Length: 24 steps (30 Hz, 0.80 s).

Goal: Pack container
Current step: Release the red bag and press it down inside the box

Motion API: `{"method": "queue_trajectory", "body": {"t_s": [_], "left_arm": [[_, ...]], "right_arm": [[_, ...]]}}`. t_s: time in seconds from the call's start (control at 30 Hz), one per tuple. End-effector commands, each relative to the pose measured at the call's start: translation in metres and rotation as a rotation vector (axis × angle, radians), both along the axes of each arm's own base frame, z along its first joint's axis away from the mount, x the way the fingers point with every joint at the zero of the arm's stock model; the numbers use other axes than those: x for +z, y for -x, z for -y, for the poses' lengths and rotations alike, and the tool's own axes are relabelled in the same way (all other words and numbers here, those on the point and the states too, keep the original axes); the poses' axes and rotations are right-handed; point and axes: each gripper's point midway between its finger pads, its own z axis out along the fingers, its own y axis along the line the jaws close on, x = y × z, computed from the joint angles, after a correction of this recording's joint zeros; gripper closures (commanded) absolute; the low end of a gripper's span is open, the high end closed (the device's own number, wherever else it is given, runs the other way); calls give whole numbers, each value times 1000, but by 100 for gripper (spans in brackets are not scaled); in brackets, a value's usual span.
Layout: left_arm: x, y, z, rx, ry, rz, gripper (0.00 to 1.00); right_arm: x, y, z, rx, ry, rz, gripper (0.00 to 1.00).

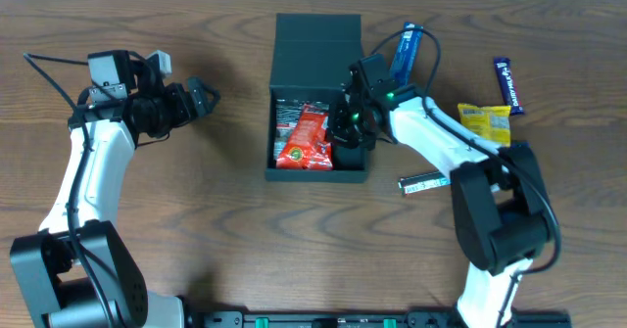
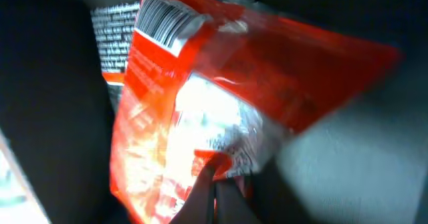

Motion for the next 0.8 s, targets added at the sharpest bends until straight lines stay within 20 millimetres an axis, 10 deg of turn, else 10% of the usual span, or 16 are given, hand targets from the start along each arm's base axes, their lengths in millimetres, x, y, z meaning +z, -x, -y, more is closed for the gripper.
{"method": "queue_trajectory", "body": {"t_s": [0.0,0.77], "left_arm": [[-4,1,2,-23,-4,-6,5],[-7,5,2,-48,-21,-11,5]], "right_arm": [[-1,3,-14,153,-47,76,99],[75,5,-59,511,-291,442,99]]}}
